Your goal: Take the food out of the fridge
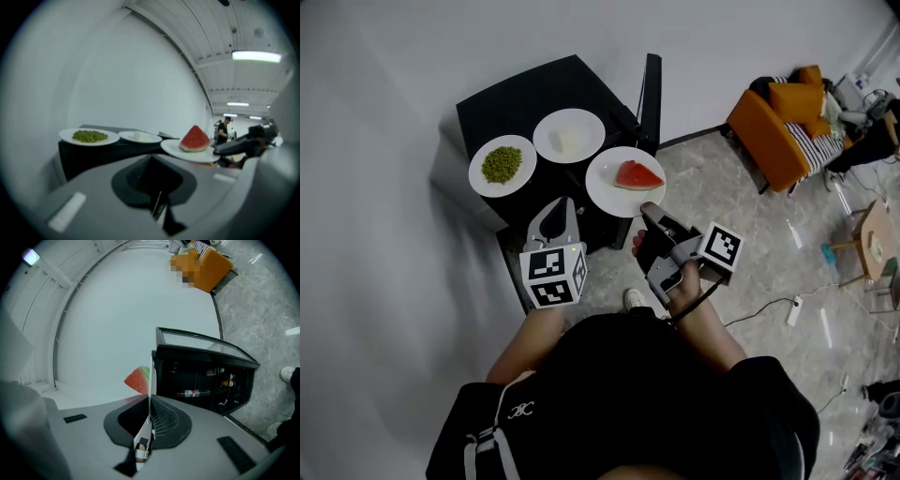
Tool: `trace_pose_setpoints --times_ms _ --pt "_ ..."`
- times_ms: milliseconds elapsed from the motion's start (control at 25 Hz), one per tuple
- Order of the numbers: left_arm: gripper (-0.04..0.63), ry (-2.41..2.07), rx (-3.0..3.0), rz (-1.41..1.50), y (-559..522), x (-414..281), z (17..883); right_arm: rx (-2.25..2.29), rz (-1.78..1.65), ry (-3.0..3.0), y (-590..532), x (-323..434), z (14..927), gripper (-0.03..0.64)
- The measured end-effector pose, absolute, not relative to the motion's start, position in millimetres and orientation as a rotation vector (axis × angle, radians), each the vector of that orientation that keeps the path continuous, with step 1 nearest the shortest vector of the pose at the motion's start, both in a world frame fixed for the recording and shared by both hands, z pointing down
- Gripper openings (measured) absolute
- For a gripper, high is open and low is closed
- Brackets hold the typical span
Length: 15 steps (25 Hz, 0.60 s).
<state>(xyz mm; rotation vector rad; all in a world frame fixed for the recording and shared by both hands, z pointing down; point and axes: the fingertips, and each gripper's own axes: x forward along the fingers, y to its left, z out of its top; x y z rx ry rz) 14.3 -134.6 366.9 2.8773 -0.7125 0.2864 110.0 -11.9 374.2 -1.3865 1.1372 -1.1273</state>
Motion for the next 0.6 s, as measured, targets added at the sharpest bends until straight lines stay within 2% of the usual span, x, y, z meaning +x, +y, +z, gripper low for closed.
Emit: trace_pose_setpoints --times_ms 600 --pt "0.000 -0.722 2.868 0.325 -134.1 12.9 375.0 -1.373 -1.133 1.152 -14.9 115.7 382.2 0.011"
